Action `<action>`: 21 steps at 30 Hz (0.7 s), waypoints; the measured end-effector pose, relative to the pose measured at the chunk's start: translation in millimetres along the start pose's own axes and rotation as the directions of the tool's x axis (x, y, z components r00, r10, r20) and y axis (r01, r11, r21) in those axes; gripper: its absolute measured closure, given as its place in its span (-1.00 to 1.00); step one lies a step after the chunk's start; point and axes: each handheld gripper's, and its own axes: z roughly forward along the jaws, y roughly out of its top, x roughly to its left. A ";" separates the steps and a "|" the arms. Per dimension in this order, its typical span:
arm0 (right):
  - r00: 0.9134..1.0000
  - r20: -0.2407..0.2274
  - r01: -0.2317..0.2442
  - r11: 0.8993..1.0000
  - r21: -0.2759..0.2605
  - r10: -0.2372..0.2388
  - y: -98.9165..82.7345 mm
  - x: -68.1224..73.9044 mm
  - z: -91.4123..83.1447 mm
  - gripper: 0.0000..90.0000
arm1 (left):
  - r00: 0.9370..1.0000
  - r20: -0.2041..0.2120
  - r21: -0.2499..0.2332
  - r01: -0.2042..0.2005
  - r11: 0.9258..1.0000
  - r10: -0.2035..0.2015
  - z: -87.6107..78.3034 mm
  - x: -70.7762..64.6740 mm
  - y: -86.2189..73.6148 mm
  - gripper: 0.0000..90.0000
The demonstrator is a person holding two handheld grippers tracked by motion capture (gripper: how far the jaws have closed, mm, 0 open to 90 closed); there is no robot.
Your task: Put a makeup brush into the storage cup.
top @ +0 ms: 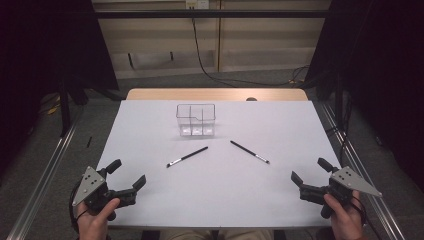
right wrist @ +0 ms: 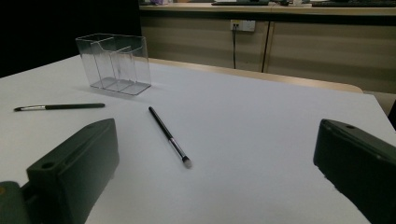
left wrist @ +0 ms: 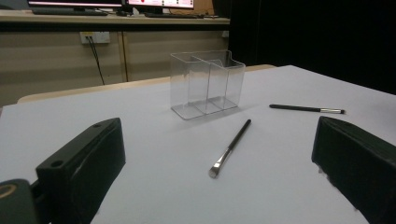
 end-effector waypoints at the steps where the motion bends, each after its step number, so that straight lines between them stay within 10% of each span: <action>1: 1.000 -0.003 0.004 1.000 0.002 -0.004 -0.1 -0.2 0.5 -1.00 | 1.000 -0.001 0.003 -0.006 1.000 0.006 -0.1 0.4 0.0 -0.94; 21: 1.000 -0.009 -0.006 1.000 -0.002 0.006 -0.4 0.0 0.6 -1.00 | 1.000 0.029 0.040 -0.003 0.999 0.001 5.7 -1.7 0.6 -0.92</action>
